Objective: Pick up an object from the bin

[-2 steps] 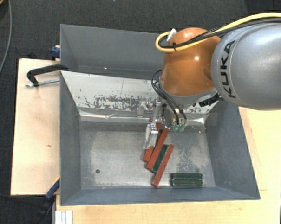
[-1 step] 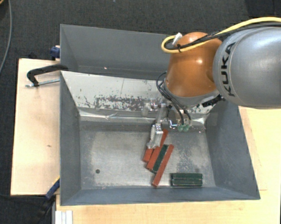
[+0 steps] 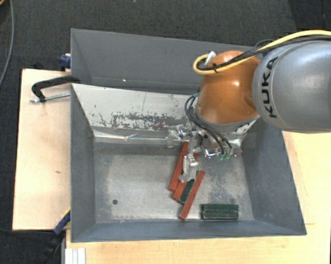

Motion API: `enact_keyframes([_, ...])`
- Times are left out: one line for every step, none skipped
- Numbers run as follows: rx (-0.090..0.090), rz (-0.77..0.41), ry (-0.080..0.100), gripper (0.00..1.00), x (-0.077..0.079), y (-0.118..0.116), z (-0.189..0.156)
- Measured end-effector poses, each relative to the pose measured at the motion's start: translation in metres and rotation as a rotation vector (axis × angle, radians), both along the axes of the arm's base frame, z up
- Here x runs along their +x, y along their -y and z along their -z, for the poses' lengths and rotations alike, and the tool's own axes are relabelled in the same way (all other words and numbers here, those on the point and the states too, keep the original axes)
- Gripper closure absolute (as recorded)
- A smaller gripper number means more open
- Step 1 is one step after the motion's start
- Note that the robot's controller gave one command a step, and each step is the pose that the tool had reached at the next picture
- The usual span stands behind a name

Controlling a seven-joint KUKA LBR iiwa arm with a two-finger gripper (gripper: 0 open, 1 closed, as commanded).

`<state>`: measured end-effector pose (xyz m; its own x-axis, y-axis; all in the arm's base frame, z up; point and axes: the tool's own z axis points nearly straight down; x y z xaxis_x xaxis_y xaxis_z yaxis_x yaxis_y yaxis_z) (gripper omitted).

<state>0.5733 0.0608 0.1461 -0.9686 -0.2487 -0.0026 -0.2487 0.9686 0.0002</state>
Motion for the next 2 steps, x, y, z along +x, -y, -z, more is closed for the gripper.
enact_keyframes([0.0, -0.088, 0.002, 0.0, -0.026, 0.015, 0.035])
enact_keyframes([0.003, 0.091, 0.004, 1.0, 0.006, -0.022, 0.074])
